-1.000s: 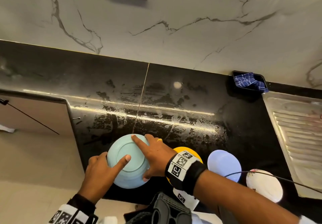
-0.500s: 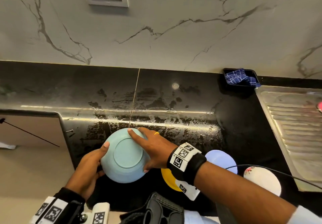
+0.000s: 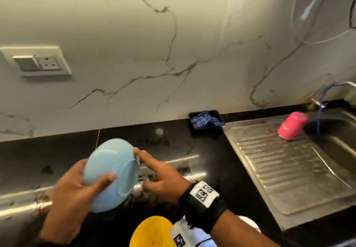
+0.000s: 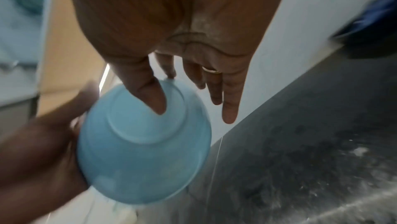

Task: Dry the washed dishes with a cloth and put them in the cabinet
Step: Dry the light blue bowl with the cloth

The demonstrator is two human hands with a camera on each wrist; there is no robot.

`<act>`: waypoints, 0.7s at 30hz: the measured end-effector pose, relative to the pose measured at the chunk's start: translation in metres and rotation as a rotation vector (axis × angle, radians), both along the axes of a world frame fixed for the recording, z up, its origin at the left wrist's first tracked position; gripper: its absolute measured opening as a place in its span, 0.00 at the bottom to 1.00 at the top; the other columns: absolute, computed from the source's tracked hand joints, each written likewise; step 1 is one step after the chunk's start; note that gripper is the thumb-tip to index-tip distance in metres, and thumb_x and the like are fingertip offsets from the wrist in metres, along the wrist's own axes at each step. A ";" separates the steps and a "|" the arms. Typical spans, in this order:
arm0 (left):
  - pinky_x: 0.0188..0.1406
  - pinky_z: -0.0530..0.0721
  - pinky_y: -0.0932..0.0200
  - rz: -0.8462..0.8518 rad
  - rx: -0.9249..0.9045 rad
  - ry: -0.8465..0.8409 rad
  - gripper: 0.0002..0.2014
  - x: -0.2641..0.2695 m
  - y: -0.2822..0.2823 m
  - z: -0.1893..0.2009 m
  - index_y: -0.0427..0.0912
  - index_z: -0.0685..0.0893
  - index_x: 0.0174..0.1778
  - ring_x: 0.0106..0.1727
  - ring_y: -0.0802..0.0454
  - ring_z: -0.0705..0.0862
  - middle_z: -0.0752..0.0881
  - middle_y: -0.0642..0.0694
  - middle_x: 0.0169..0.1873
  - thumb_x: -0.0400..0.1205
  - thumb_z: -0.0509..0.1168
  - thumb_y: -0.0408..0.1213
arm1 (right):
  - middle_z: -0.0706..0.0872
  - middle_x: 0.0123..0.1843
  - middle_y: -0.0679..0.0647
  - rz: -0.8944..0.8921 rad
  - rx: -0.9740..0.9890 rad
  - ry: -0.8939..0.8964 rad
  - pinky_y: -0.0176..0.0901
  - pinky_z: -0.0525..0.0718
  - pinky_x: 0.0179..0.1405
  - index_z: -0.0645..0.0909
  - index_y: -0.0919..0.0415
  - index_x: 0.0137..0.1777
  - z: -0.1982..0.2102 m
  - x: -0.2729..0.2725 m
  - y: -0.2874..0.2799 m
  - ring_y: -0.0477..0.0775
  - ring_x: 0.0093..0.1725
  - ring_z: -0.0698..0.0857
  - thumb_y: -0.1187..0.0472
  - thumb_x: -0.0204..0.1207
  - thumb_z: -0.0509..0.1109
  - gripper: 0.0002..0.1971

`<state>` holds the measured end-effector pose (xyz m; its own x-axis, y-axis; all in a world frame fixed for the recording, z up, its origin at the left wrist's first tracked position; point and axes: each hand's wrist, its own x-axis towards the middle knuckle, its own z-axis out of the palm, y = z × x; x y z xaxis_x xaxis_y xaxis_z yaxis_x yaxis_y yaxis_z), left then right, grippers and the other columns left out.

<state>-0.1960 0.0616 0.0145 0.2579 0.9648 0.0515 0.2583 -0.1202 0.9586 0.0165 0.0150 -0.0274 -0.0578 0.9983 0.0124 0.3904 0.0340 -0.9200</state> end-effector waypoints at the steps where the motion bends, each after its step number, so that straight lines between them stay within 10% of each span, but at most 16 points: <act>1: 0.28 0.89 0.54 -0.036 0.210 0.164 0.20 0.019 -0.004 0.005 0.50 0.86 0.50 0.37 0.42 0.89 0.90 0.43 0.42 0.66 0.83 0.48 | 0.73 0.81 0.47 -0.113 -0.064 0.134 0.53 0.74 0.79 0.67 0.31 0.79 0.009 0.015 -0.007 0.47 0.80 0.72 0.54 0.80 0.68 0.30; 5: 0.52 0.86 0.54 -0.536 1.023 0.561 0.14 0.081 -0.003 -0.010 0.53 0.84 0.55 0.44 0.48 0.93 0.93 0.51 0.43 0.75 0.68 0.51 | 0.90 0.60 0.60 -0.441 -0.286 0.613 0.60 0.92 0.47 0.83 0.50 0.66 0.031 0.071 -0.037 0.63 0.55 0.91 0.35 0.83 0.58 0.25; 11: 0.80 0.59 0.20 -0.733 1.190 0.589 0.20 0.140 -0.002 -0.009 0.59 0.85 0.65 0.83 0.48 0.72 0.82 0.57 0.74 0.80 0.67 0.62 | 0.87 0.59 0.65 -0.663 -0.147 0.576 0.49 0.88 0.32 0.81 0.59 0.65 0.025 0.123 -0.072 0.58 0.45 0.90 0.70 0.83 0.61 0.15; 16: 0.86 0.61 0.41 -0.355 0.251 0.012 0.51 0.160 -0.004 -0.004 0.55 0.61 0.88 0.86 0.61 0.62 0.61 0.56 0.87 0.72 0.62 0.79 | 0.87 0.61 0.60 -0.725 -0.076 0.585 0.47 0.87 0.32 0.81 0.52 0.67 0.015 0.156 -0.087 0.59 0.53 0.89 0.73 0.82 0.61 0.20; 21: 0.57 0.88 0.30 -0.248 -0.687 -0.355 0.30 0.190 -0.024 -0.010 0.58 0.81 0.70 0.60 0.40 0.90 0.91 0.44 0.61 0.78 0.58 0.70 | 0.90 0.58 0.55 -0.636 -0.088 0.559 0.50 0.89 0.38 0.82 0.49 0.66 0.010 0.173 -0.082 0.56 0.53 0.90 0.72 0.83 0.61 0.20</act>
